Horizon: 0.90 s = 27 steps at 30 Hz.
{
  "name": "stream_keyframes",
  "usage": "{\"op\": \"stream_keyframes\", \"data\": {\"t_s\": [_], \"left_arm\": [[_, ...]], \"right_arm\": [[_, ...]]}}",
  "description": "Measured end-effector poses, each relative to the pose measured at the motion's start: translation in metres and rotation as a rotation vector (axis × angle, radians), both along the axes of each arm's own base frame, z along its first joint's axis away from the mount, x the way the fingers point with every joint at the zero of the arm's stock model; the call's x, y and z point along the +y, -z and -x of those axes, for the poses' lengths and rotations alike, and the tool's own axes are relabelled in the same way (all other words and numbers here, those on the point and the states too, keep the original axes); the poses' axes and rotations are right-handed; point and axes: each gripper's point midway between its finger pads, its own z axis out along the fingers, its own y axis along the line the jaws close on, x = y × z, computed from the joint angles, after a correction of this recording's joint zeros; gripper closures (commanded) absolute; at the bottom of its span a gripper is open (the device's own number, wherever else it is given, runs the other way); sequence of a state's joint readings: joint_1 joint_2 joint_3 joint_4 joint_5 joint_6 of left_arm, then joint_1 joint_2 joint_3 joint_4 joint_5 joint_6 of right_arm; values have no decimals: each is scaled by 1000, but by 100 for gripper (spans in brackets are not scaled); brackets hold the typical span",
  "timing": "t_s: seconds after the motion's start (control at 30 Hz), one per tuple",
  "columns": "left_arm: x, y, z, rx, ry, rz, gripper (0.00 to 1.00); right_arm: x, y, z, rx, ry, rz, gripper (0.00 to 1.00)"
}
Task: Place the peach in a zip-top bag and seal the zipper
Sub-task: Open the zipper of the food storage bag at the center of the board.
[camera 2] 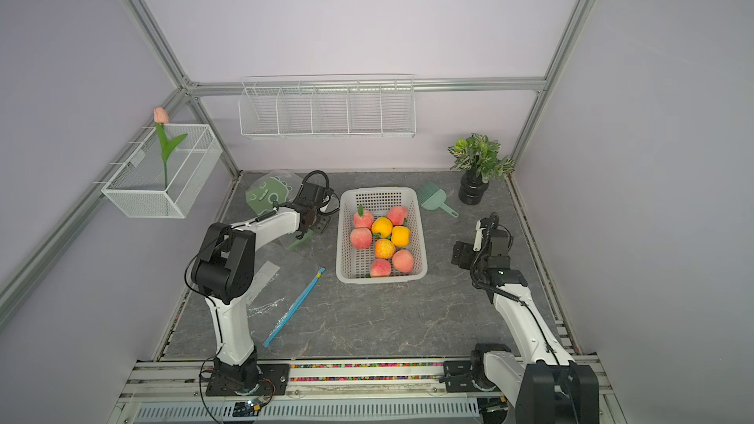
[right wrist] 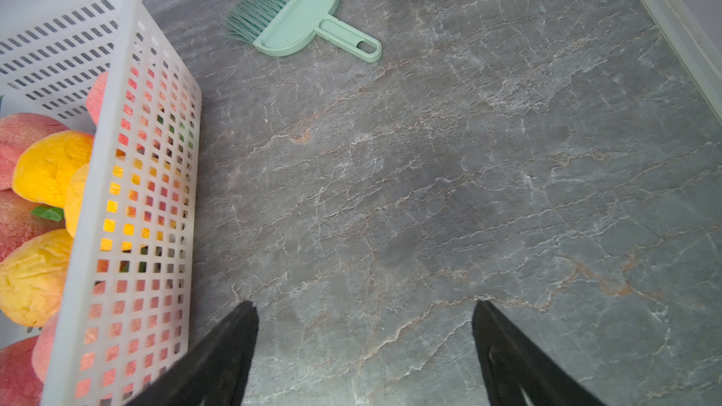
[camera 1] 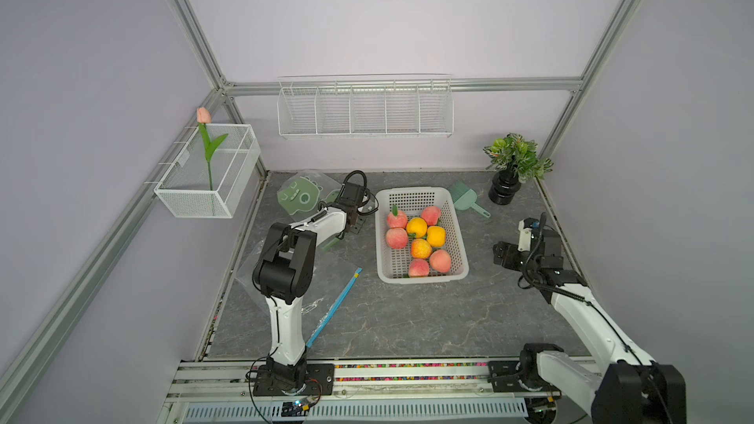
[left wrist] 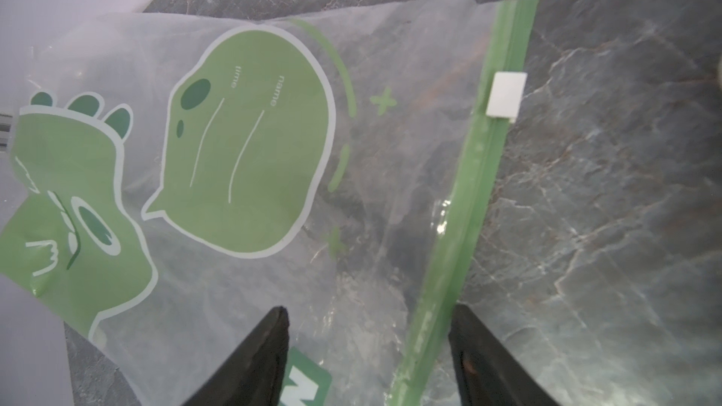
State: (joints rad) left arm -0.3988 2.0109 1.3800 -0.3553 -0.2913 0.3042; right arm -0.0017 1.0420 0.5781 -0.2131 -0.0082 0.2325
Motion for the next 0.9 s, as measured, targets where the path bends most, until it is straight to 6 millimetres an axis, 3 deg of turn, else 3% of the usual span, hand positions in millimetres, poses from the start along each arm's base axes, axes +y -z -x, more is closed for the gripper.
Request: {"op": "stream_keyframes", "data": {"t_s": [0.2, 0.37, 0.63, 0.73, 0.9], "left_arm": [[1, -1, -3, 5, -2, -20, 43], [3, 1, -11, -3, -13, -45, 64], [10, 10, -16, 0, -33, -104, 65], [13, 6, -23, -23, -46, -129, 70], [16, 5, -29, -41, -50, -161, 88]], "right_arm": [[0, -3, -1, -5, 0, 0, 11], [0, -3, -1, -3, 1, 1, 11], [-1, -3, 0, 2, 3, 3, 11], [-1, -2, 0, 6, 3, 3, 11], [-1, -1, 2, 14, 3, 3, 11]]}}
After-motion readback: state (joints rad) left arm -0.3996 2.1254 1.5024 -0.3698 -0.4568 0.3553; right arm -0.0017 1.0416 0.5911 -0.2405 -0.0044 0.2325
